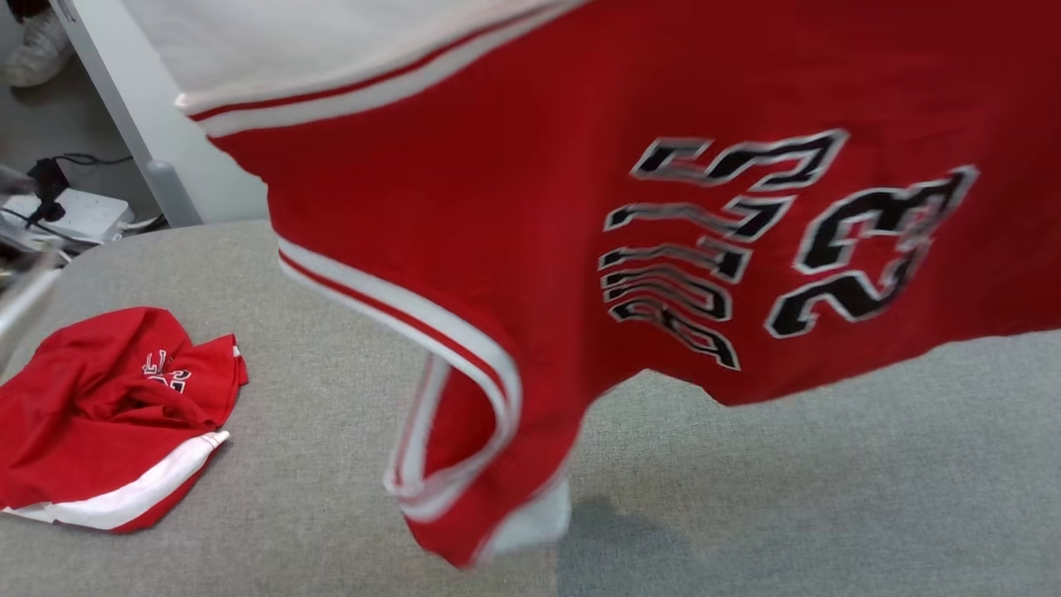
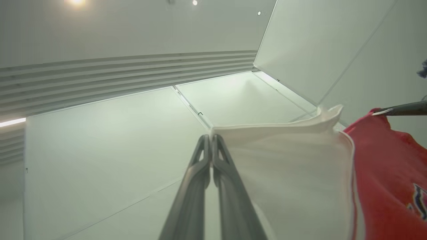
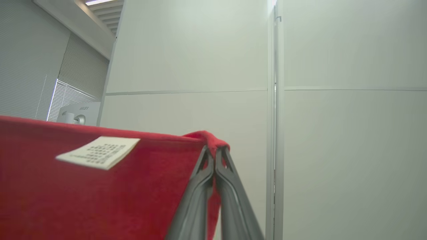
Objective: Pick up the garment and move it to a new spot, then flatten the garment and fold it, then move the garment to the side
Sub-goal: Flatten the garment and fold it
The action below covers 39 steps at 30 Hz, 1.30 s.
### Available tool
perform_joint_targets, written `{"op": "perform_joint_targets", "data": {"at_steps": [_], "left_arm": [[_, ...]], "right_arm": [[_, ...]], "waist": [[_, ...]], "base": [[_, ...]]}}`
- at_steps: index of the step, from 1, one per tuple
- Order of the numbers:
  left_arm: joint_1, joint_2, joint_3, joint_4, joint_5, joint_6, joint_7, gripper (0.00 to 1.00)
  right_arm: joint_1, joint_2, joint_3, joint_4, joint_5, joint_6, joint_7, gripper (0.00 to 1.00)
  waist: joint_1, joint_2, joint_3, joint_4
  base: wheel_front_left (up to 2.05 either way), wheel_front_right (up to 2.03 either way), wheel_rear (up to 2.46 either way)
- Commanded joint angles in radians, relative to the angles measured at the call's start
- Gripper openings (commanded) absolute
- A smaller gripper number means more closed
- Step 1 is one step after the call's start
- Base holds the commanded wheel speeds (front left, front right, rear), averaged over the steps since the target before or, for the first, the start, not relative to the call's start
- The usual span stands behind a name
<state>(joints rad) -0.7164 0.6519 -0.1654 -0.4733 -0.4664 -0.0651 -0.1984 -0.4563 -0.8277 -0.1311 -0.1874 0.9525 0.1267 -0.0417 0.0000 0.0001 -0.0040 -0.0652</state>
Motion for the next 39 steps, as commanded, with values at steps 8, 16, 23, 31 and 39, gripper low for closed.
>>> {"op": "perform_joint_targets", "data": {"at_steps": [8, 16, 23, 31, 39], "left_arm": [[-0.111, 0.016, -0.082, 0.086, -0.137, -0.032, 0.144, 0.00], [-0.419, -0.124, -0.335, 0.673, -0.072, -0.064, 0.011, 0.00], [-0.746, -0.235, -0.380, 0.823, 0.046, -0.065, -0.062, 0.00], [-0.547, -0.197, -0.431, 0.569, 0.103, -0.065, -0.063, 0.00], [-0.200, -0.204, -0.425, 0.711, 0.059, -0.065, -0.063, 0.00]], "right_arm": [[-0.029, 0.011, 0.132, 0.056, -0.029, 0.004, 0.181, 0.00], [-0.533, 0.247, 0.521, 0.516, -0.247, 0.004, 0.158, 0.00], [-0.917, 0.322, 0.568, 0.867, -0.507, 0.004, -0.187, 0.00], [-0.886, 0.319, 0.767, 1.048, -0.510, 0.004, -0.219, 0.00], [-0.599, 0.319, 0.800, 0.936, -0.462, 0.004, -0.220, 0.00]], "waist": [[0.0000, -0.0001, 0.040, 0.001], [0.0000, -0.0001, 0.126, 0.025], [0.0000, -0.0001, 0.181, 0.045], [0.0000, -0.0001, 0.295, 0.047], [0.0000, -0.0001, 0.345, 0.029]], "base": [[0.00, 0.00, 0.00], [0.00, 0.00, 0.00], [0.00, 0.00, 0.00], [0.00, 0.00, 0.00], [0.00, 0.00, 0.00]]}}
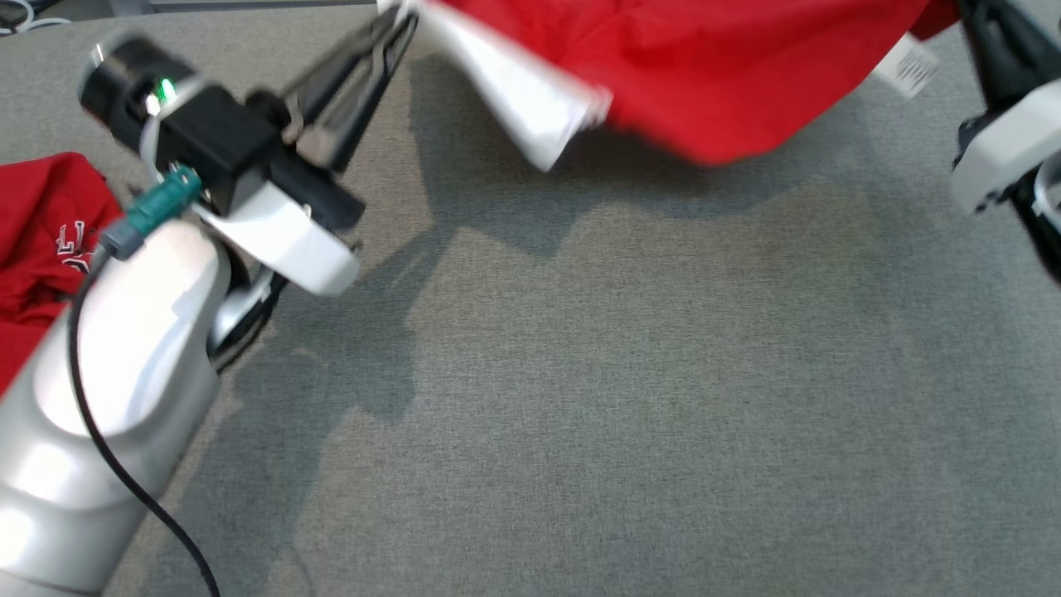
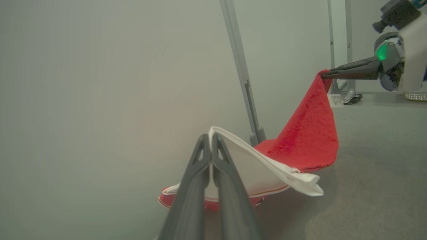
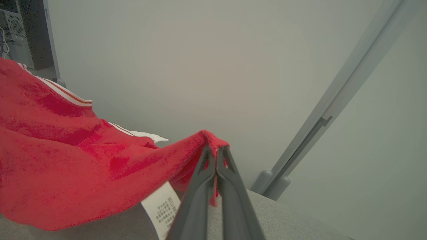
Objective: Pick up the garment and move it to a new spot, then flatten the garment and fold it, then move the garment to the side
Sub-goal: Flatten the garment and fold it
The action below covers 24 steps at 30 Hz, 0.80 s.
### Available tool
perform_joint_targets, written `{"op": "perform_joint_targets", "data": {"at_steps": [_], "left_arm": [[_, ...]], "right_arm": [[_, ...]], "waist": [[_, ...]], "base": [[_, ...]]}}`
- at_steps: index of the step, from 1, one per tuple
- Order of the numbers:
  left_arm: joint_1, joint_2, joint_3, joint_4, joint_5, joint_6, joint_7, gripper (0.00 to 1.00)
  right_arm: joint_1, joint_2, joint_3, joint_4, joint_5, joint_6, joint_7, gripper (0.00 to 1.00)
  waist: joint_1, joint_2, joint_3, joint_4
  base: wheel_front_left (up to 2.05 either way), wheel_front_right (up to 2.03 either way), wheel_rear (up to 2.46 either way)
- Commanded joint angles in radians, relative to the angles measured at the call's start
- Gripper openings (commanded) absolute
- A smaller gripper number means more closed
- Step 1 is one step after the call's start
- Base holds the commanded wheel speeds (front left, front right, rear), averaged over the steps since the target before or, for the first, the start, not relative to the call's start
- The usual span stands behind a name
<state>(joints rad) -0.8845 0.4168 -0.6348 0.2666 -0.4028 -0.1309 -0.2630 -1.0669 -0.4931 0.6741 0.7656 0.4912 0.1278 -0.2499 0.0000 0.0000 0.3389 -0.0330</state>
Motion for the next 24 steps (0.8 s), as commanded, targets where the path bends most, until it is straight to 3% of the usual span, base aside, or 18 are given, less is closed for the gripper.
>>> {"op": "perform_joint_targets", "data": {"at_steps": [1, 7, 11, 17, 24], "left_arm": [[-0.004, 0.028, 0.043, -0.001, -0.006, 0.000, 0.001, 0.00], [0.124, 0.045, 0.056, 0.088, -0.004, 0.000, 0.001, 0.00], [0.242, 0.068, 0.093, 0.075, 0.029, 0.008, 0.001, 0.00], [0.409, 0.111, 0.113, -0.039, 0.056, 0.093, 0.007, 0.00], [0.624, 0.150, 0.098, -0.263, 0.045, 0.198, 0.104, 0.00]], "right_arm": [[0.045, -0.021, -0.019, -0.042, -0.006, 0.003, -0.012, 0.00], [0.267, -0.052, -0.108, -0.176, -0.013, 0.003, -0.012, 0.00], [0.446, -0.099, -0.173, -0.176, -0.002, 0.003, -0.012, 0.00], [0.605, -0.097, -0.268, -0.147, -0.011, 0.003, -0.012, 0.00], [0.749, -0.069, -0.343, -0.152, -0.028, 0.003, -0.012, 0.00]], "waist": [[0.0000, 0.0000, 0.002, -0.006], [0.0000, 0.0000, -0.027, -0.031], [0.0000, 0.0000, -0.058, -0.041], [0.0000, 0.0000, -0.096, -0.037], [0.0000, 0.0000, -0.120, -0.009]], "base": [[0.00, 0.00, 0.00], [0.00, 0.00, 0.00], [0.00, 0.00, 0.00], [0.00, 0.00, 0.00], [0.00, 0.00, 0.00]]}}
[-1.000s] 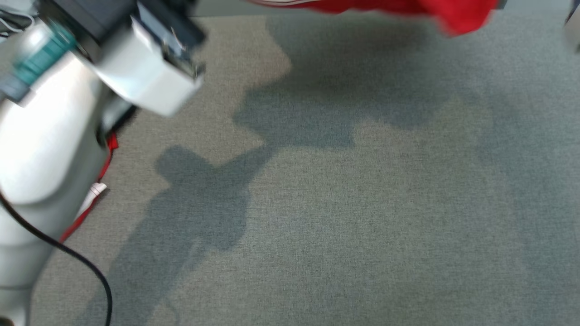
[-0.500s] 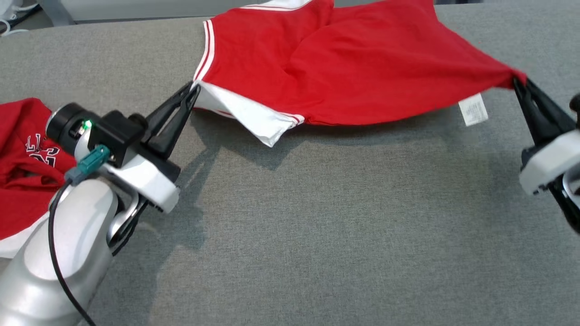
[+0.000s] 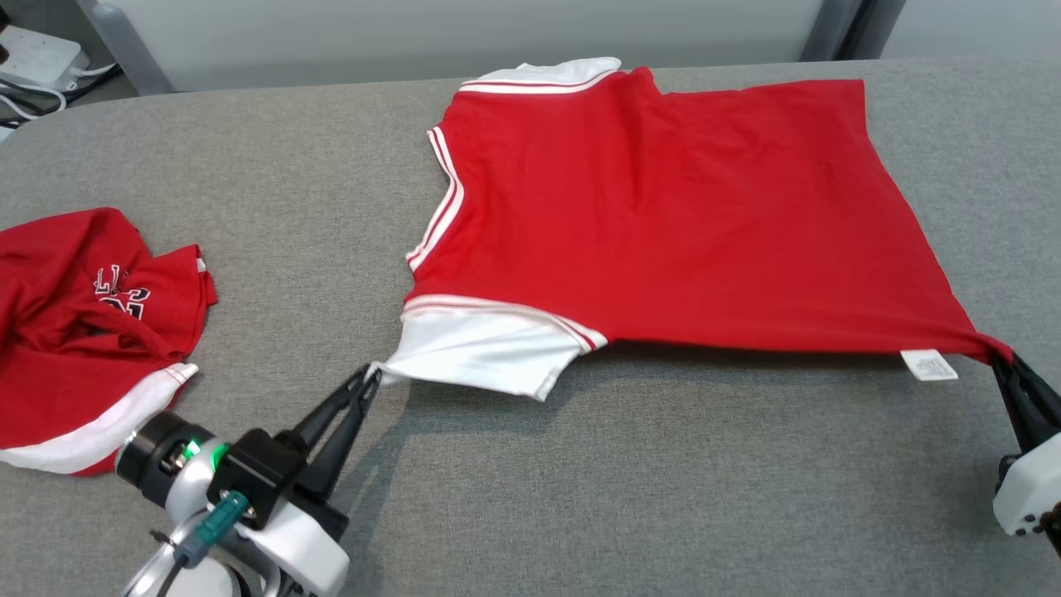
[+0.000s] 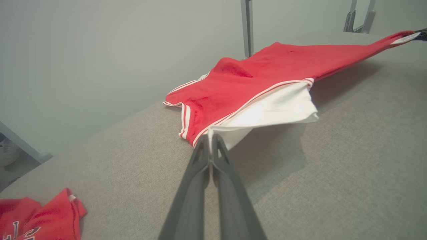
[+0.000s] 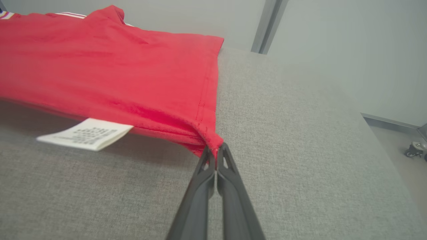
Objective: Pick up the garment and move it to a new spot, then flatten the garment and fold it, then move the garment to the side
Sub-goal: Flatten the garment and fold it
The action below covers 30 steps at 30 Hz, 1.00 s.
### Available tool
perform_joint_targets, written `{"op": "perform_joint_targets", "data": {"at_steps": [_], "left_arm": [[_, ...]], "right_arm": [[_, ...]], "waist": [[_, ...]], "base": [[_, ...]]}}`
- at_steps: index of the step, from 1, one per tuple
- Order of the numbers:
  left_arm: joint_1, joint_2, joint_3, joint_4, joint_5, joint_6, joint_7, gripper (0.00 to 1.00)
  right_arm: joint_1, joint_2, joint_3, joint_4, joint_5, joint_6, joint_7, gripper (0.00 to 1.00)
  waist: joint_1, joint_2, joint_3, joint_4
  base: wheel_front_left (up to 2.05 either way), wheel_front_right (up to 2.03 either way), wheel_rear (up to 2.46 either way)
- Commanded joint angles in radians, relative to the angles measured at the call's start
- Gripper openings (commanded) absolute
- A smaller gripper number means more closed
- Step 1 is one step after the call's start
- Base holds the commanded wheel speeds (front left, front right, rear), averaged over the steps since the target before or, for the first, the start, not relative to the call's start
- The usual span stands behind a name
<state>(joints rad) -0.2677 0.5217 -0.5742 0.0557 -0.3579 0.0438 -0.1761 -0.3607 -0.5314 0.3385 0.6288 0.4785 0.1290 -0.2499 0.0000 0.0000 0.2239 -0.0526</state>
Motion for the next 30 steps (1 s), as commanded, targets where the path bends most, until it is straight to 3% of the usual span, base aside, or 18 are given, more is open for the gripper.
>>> {"op": "perform_joint_targets", "data": {"at_steps": [1, 12, 18, 24, 30], "left_arm": [[0.031, 0.049, 0.032, -0.079, 0.002, 0.036, 0.031, 0.00], [0.220, 0.068, -0.010, -0.223, -0.011, 0.125, 0.137, 0.00], [0.302, 0.093, -0.013, -0.199, -0.024, 0.162, 0.161, 0.00], [0.333, 0.087, -0.027, -0.187, -0.062, 0.157, 0.201, 0.00], [0.330, 0.037, -0.034, -0.160, -0.121, 0.137, 0.200, 0.00]], "right_arm": [[0.062, -0.026, -0.017, -0.021, -0.019, 0.002, -0.012, 0.00], [0.200, 0.009, -0.055, -0.111, -0.047, 0.002, -0.012, 0.00], [0.269, 0.005, -0.075, -0.160, -0.044, 0.002, 0.031, 0.00], [0.322, 0.006, -0.099, -0.205, -0.029, 0.002, 0.074, 0.00], [0.357, 0.026, -0.116, -0.255, -0.022, 0.002, 0.075, 0.00]], "waist": [[0.0000, 0.0000, -0.007, 0.016], [0.0000, 0.0000, -0.017, 0.026], [0.0000, 0.0000, -0.018, 0.031], [0.0000, 0.0000, -0.019, 0.040], [0.0000, 0.0000, -0.022, 0.039]], "base": [[0.00, 0.00, 0.00], [0.00, 0.00, 0.00], [0.00, 0.00, 0.00], [0.00, 0.00, 0.00], [0.00, 0.00, 0.00]]}}
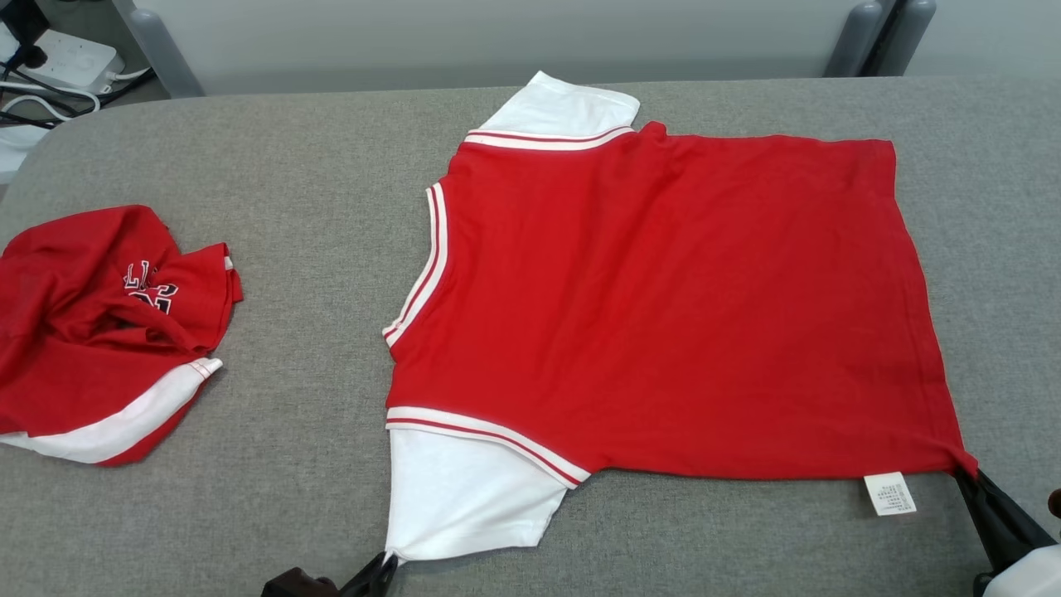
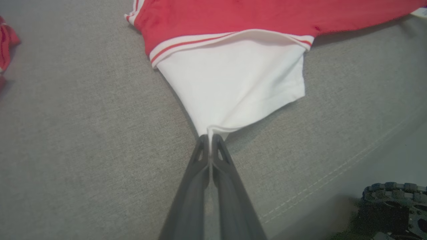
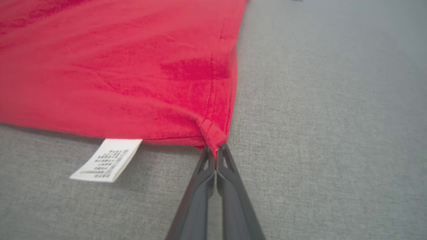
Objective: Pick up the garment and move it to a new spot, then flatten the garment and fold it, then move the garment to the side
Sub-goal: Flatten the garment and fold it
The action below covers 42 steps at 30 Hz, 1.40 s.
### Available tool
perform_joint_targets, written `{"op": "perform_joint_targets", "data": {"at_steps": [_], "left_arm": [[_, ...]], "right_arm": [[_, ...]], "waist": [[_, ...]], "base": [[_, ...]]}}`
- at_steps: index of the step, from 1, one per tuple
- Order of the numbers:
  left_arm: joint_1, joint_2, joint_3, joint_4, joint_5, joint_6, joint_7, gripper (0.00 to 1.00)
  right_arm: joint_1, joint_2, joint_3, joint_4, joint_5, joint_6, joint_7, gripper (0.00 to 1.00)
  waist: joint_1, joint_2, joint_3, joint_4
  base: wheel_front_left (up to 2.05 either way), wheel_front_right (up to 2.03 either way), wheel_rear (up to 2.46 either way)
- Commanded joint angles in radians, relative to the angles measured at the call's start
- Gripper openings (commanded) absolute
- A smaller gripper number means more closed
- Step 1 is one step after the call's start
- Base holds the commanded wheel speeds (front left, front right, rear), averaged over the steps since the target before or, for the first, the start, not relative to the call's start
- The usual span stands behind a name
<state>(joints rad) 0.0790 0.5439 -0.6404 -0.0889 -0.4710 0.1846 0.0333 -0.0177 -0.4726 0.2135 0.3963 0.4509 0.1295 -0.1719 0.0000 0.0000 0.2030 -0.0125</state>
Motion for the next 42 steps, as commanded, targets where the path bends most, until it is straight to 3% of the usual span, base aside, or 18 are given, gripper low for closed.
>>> {"op": "perform_joint_targets", "data": {"at_steps": [1, 5, 11, 12, 13, 14, 15, 16, 17, 18, 27, 35, 42], "left_arm": [[-0.020, 0.005, 0.030, -0.008, -0.016, -0.009, -0.012, 0.00], [-0.012, -0.009, 0.008, 0.007, -0.052, -0.031, 0.028, 0.00], [0.005, 0.000, 0.021, -0.004, -0.098, -0.027, 0.063, 0.00], [0.002, -0.006, 0.025, -0.002, -0.103, -0.027, 0.058, 0.00], [-0.001, -0.015, 0.030, 0.001, -0.111, -0.025, 0.051, 0.00], [-0.003, -0.022, 0.033, 0.008, -0.116, -0.024, 0.047, 0.10], [-0.006, -0.027, 0.035, 0.015, -0.119, -0.022, 0.043, 0.42], [-0.009, -0.036, 0.040, 0.020, -0.124, -0.020, 0.034, 0.88], [-0.009, -0.036, 0.040, 0.020, -0.124, -0.020, 0.034, 0.88], [-0.011, -0.042, 0.046, 0.025, -0.126, -0.016, 0.024, 1.00], [-0.038, -0.089, 0.127, -0.050, -0.171, 0.012, -0.075, 1.00], [-0.079, -0.185, 0.228, -0.029, -0.195, 0.056, -0.242, 1.00], [-0.060, -0.248, 0.243, -0.004, -0.156, 0.062, -0.287, 1.00]], "right_arm": [[0.019, -0.028, 0.011, -0.032, 0.010, 0.001, -0.003, 0.00], [0.046, -0.027, -0.002, -0.056, 0.016, 0.001, 0.000, 0.00], [0.079, -0.019, -0.029, -0.075, 0.011, 0.001, 0.007, 0.02], [0.079, -0.012, -0.031, -0.074, 0.010, 0.001, 0.009, 0.18], [0.078, -0.007, -0.033, -0.073, 0.009, 0.001, 0.009, 0.45], [0.078, -0.003, -0.036, -0.070, 0.006, 0.001, 0.008, 1.00], [0.078, 0.001, -0.042, -0.068, 0.002, 0.001, 0.003, 1.00], [0.079, 0.006, -0.049, -0.067, -0.001, 0.001, -0.005, 1.00], [0.079, 0.006, -0.049, -0.067, -0.001, 0.001, -0.005, 1.00], [0.080, 0.009, -0.057, -0.069, -0.004, 0.001, -0.013, 1.00], [0.093, 0.028, -0.154, -0.196, -0.058, 0.001, -0.068, 1.00], [0.090, 0.125, -0.163, -0.343, -0.133, 0.001, -0.076, 1.00], [0.129, 0.202, -0.179, -0.380, -0.165, 0.001, -0.087, 1.00]], "waist": [[0.0000, 0.0000, -0.003, -0.003], [0.0000, 0.0000, -0.011, -0.010], [0.0000, 0.0000, -0.012, -0.014], [0.0000, 0.0000, -0.013, -0.014], [0.0000, 0.0000, -0.014, -0.014], [0.0000, 0.0000, -0.015, -0.014], [0.0000, 0.0000, -0.017, -0.013], [0.0000, 0.0000, -0.018, -0.013], [0.0000, 0.0000, -0.018, -0.013], [0.0000, 0.0000, -0.020, -0.013], [0.0000, 0.0000, -0.047, -0.013], [0.0000, 0.0000, -0.104, -0.016], [0.0000, 0.0000, -0.157, -0.004]], "base": [[0.00, 0.00, 0.00], [0.00, 0.00, 0.00], [0.00, 0.00, 0.00], [0.00, 0.00, 0.00], [0.00, 0.00, 0.00], [0.00, 0.00, 0.00], [0.00, 0.00, 0.00], [0.00, 0.00, 0.00], [0.00, 0.00, 0.00], [0.00, 0.00, 0.00], [0.00, 0.00, 0.00], [0.00, 0.00, 0.00], [0.00, 0.00, 0.00]]}}
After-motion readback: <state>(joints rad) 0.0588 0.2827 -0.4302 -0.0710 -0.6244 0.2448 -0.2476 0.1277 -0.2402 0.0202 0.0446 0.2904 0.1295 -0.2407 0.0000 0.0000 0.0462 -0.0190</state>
